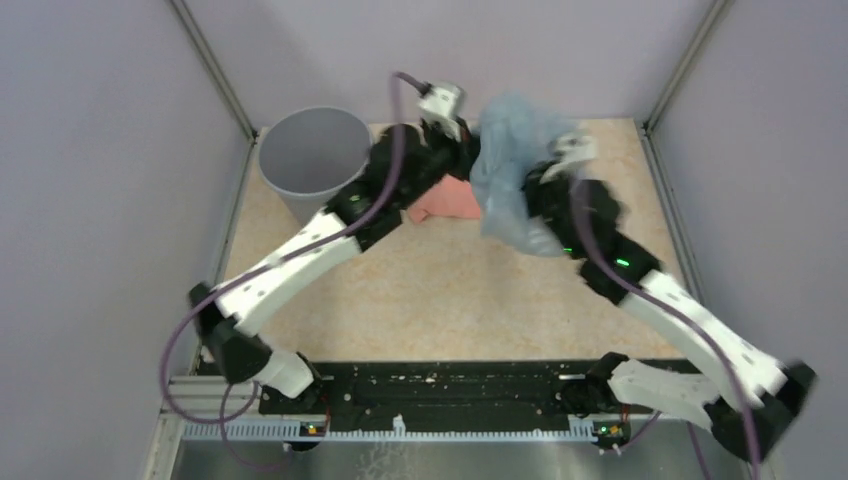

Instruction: Put the trash bags into the trash bin

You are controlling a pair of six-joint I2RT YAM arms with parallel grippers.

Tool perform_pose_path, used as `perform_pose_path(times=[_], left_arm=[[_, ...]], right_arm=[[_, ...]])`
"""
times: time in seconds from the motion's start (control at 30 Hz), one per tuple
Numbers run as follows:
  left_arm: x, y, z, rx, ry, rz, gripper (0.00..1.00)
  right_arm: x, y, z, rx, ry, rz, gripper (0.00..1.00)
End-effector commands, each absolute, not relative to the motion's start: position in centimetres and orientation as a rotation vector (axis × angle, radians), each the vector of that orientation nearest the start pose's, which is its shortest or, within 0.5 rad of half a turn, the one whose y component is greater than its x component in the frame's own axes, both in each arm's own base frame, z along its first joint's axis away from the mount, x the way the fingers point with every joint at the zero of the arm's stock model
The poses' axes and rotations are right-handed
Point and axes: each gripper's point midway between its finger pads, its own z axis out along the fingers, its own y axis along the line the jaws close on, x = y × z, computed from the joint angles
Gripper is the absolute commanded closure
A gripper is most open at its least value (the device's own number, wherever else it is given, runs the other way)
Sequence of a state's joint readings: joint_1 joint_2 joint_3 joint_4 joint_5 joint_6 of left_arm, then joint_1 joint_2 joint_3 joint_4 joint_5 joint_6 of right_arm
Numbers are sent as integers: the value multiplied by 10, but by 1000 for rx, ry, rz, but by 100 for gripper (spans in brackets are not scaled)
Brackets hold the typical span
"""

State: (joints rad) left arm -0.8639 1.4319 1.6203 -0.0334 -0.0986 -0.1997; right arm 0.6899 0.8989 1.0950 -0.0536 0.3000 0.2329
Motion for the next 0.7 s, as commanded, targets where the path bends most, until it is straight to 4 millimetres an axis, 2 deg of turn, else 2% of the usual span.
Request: perform_pose_path(times=[0.0, 0.03, 0.07, 0.1, 0.13, 0.23, 0.3, 0.43, 0.57, 0.67], left_arm=[[321, -350, 314, 443, 1855, -715, 100], [317, -345, 325, 435, 1810, -734, 100], [311, -339, 343, 423, 1758, -751, 100], [309, -336, 353, 419, 1733, -758, 100], [306, -333, 367, 417, 1701, -770, 100], [301, -333, 396, 421, 1639, -801, 100], [300, -333, 406, 420, 1624, -808, 100], [302, -329, 407, 397, 1633, -793, 100], [315, -315, 404, 335, 1650, -716, 100], [335, -307, 405, 286, 1659, -689, 100]], right_arm=[[285, 163, 255, -58, 1915, 360, 100], [284, 158, 275, -48, 1878, 362, 100], [282, 155, 308, -50, 1820, 369, 100], [280, 152, 322, -54, 1802, 366, 100], [279, 148, 355, -53, 1745, 368, 100], [279, 141, 401, -61, 1677, 345, 100], [282, 141, 410, -67, 1676, 326, 100], [289, 145, 395, -71, 1712, 307, 100], [296, 146, 386, -61, 1726, 275, 100], [311, 145, 385, -56, 1729, 234, 100]])
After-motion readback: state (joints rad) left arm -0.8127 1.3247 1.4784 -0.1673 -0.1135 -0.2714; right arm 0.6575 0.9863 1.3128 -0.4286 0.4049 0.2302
